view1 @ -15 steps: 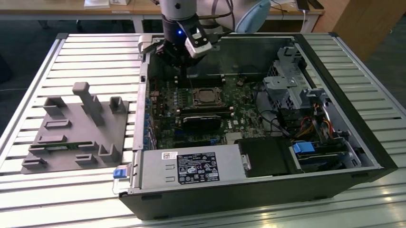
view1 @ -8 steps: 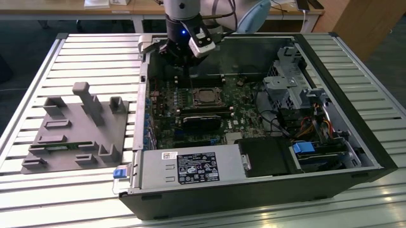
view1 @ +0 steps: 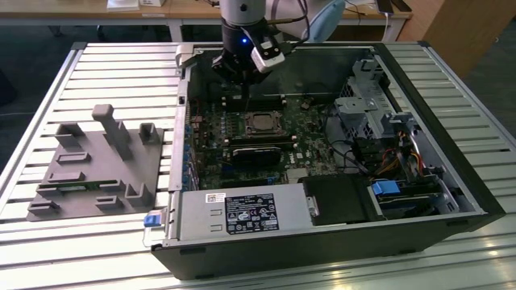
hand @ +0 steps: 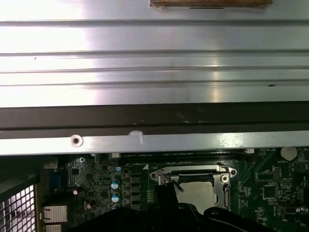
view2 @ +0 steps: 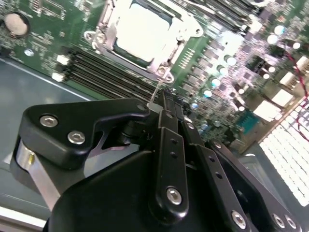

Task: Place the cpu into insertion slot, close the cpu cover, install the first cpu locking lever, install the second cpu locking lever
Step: 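Install the first cpu locking lever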

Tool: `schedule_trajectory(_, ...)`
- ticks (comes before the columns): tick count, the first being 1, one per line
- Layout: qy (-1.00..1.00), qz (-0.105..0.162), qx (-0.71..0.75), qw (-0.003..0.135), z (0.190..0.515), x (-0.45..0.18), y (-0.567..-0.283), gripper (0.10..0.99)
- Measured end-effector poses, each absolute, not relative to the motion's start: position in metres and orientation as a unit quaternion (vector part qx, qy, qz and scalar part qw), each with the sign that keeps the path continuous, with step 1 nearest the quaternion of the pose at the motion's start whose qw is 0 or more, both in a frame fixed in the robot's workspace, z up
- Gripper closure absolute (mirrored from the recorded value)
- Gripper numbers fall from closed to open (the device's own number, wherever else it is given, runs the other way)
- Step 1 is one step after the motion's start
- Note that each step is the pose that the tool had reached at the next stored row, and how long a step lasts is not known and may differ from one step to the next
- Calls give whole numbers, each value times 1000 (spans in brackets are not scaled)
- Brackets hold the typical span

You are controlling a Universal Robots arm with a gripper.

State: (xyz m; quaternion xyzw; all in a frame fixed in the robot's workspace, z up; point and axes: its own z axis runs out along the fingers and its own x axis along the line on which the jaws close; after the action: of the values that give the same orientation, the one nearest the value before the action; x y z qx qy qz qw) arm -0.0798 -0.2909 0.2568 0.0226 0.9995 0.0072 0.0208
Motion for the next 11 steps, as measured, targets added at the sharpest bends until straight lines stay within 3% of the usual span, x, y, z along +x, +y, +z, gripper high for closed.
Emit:
schedule_trajectory(7, 1000, 8, 22, 20, 256, -67, -291, 980)
schedule_trajectory(11, 999, 22, 21, 20, 254, -67, -290, 980)
